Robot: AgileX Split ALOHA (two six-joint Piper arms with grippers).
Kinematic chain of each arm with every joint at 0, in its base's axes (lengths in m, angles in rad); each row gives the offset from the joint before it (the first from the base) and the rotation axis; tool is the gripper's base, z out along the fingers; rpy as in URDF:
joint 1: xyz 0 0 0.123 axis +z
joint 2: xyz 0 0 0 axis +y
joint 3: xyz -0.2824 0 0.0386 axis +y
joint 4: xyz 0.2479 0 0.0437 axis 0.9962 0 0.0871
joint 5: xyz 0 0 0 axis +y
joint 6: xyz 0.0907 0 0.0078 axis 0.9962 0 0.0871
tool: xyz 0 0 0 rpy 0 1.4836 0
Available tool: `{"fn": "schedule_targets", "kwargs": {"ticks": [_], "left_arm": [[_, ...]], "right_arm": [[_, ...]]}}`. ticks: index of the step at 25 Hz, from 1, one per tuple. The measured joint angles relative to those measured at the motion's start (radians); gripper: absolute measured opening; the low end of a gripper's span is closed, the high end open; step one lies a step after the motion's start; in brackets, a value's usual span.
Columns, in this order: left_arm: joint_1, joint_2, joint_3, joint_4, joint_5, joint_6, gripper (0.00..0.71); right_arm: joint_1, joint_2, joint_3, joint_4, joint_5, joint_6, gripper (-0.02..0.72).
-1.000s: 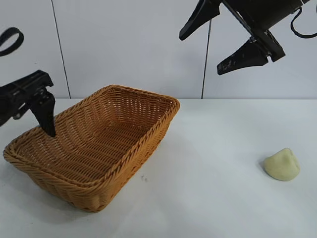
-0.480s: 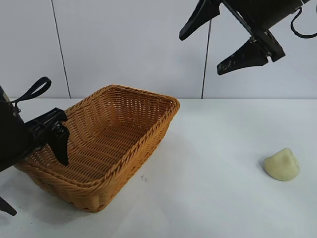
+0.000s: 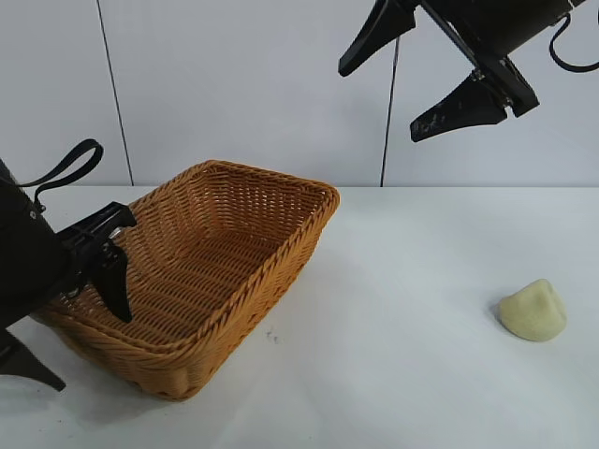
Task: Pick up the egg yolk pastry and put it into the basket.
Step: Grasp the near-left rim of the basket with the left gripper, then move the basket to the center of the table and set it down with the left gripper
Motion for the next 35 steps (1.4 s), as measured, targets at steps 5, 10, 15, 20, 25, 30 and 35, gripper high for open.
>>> {"fn": "schedule_targets", "kwargs": {"ticks": [5,10,15,20,25,30,35], "left_arm": [[0.004,0.000,-0.004,-0.011,0.005,-0.005,0.093],[0.049,0.001,-0.073,-0.010,0.119,0.115,0.093],[0.123,0.011,-0.222,0.004,0.268,0.329,0.093],[0.151,0.084,-0.387,0.008,0.417,0.513,0.093],[0.151,0.194,-0.557,0.010,0.552,0.707,0.093],[0.151,0.294,-0.686,0.005,0.676,0.842,0.093],[0.151,0.356,-0.739,-0.060,0.688,0.909,0.093]], "right_arm": [[0.000,0.000,0.000,0.000,0.001,0.000,0.645],[0.000,0.000,0.000,0.000,0.001,0.000,0.645],[0.000,0.000,0.000,0.000,0.002,0.000,0.645],[0.000,0.000,0.000,0.000,0.004,0.000,0.645],[0.000,0.000,0.000,-0.001,0.009,0.000,0.644],[0.000,0.000,0.000,-0.001,0.010,0.000,0.645],[0.000,0.000,0.000,-0.001,0.011,0.000,0.645]]}}
